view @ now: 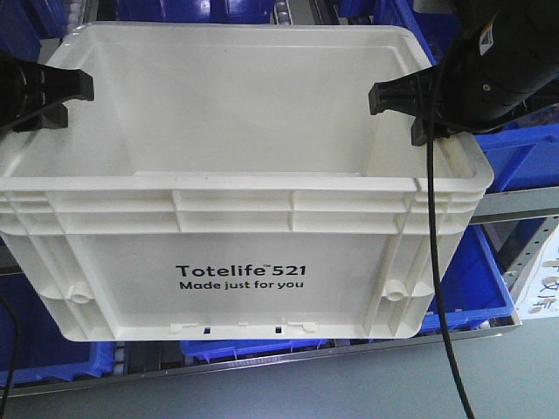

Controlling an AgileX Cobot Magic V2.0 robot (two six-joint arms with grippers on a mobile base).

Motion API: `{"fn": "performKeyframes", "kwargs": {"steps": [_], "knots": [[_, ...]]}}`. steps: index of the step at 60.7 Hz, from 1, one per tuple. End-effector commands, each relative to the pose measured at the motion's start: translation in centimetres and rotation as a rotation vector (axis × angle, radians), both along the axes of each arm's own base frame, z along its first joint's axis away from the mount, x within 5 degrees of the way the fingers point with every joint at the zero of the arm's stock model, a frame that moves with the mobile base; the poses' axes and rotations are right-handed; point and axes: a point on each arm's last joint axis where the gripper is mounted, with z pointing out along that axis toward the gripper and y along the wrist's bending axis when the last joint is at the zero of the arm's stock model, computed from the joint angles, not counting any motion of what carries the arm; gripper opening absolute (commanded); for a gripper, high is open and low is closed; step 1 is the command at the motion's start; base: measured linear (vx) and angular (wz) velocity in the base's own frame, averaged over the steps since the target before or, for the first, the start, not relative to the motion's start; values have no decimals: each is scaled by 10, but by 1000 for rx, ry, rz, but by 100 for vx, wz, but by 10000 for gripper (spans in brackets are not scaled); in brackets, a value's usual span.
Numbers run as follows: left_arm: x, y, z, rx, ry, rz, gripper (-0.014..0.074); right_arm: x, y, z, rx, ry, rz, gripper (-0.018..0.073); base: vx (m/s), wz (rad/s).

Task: Move bin from left to right shelf
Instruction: 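Bring the held tote up to the target shelf's roller lane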

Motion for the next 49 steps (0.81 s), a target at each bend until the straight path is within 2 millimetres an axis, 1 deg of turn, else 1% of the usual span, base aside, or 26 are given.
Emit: {"fn": "performKeyframes", "kwargs": {"steps": [1, 34, 49], "knots": [[-3, 2, 29, -10, -185, -15, 55, -3, -10, 28, -12, -158, -2, 31, 11, 1], [-3, 2, 29, -10, -185, -15, 55, -3, -10, 28, -12, -158, -2, 31, 14, -7], [-3, 2, 29, -10, -185, -15, 55, -3, -10, 28, -12, -158, -2, 31, 12, 4]]}}
